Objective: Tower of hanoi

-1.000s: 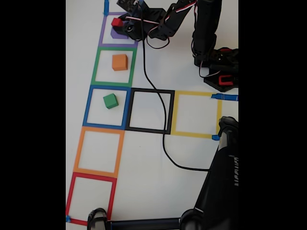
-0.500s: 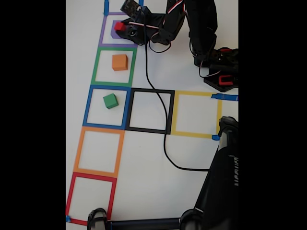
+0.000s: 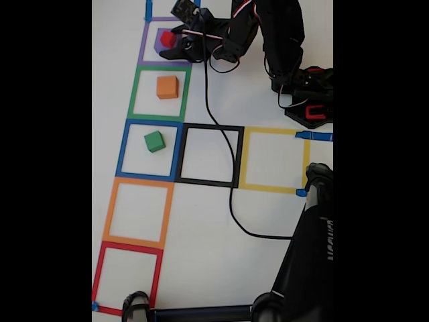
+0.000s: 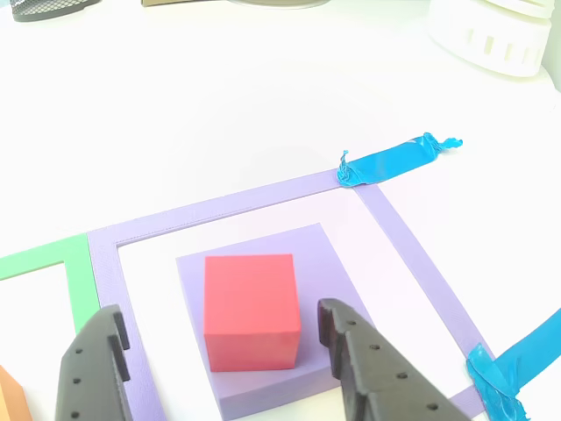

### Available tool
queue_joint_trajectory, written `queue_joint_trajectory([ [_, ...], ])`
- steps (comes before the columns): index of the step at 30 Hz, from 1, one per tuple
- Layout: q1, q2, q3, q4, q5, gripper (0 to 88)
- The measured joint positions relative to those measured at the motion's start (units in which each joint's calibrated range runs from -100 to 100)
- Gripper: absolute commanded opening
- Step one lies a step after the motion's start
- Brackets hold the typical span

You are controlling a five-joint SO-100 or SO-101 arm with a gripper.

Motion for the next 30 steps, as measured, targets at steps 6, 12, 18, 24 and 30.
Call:
queue_joint_trajectory([
  [6, -0.12, -6.25, 0.00, 3.22, 0.18, 21.6],
  [12, -1.64, -26.17, -1.06, 25.39, 0.18, 4.2],
  [18, -3.74, -45.42, -11.51, 62.31, 0.18, 1.1],
  [24, -9.71, -51.75, -28.15, 95.28, 0.18, 1.1],
  [30, -17.79, -53.44, -46.83, 118.26, 0.18, 1.1],
])
